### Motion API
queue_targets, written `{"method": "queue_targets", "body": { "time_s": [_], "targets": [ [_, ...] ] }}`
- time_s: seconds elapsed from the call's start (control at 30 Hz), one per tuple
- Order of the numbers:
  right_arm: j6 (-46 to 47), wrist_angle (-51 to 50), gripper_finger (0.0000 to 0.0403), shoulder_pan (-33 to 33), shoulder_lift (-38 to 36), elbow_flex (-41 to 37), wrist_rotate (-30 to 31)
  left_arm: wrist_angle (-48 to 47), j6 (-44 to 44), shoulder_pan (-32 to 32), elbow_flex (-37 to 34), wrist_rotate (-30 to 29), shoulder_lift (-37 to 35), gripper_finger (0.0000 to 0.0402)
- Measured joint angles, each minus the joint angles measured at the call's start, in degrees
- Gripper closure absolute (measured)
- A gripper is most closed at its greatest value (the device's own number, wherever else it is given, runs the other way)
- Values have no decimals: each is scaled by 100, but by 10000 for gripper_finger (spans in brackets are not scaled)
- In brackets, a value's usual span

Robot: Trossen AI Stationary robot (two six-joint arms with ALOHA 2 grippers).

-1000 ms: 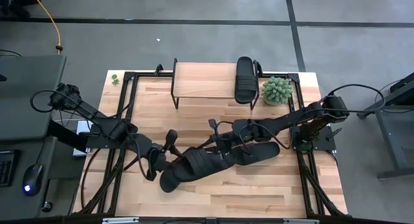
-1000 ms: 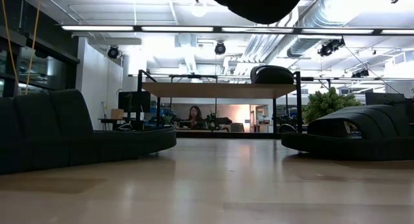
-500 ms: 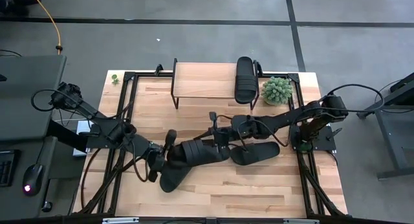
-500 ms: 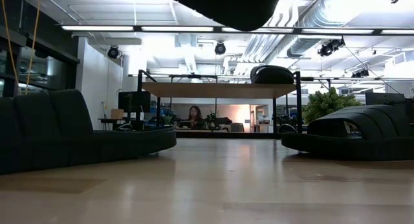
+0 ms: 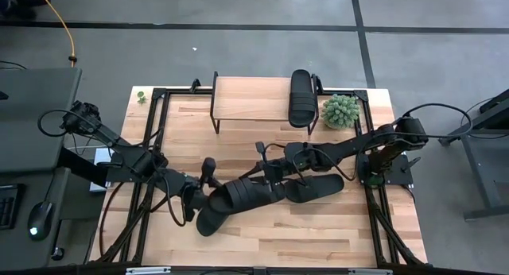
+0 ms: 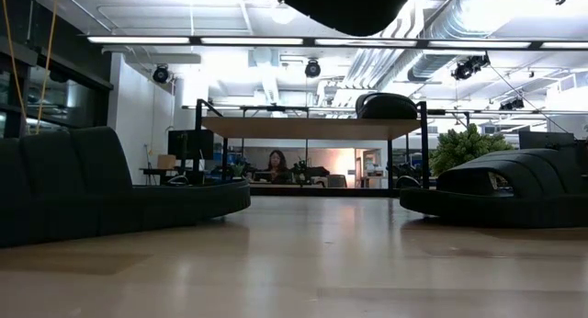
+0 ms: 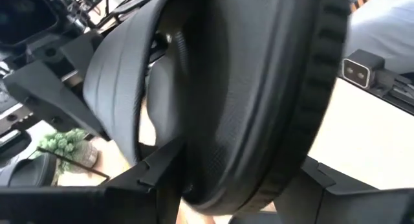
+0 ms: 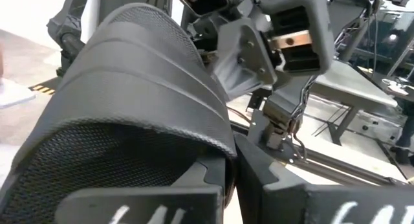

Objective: Pick and place slides into the shelf
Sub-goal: Put the black slipper on the shelf

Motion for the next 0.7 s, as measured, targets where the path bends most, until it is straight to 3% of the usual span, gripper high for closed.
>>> {"method": "queue_targets", "body": {
  "time_s": [0.33,0.7],
  "targets": [
    [0,-2,403,1,-4,0,-6,10,-16,0,-3,-118,-1,227],
    [72,-68,403,-1,-4,-2,-34,49,160,-4,-4,-203,-2,354]
  ]
}}
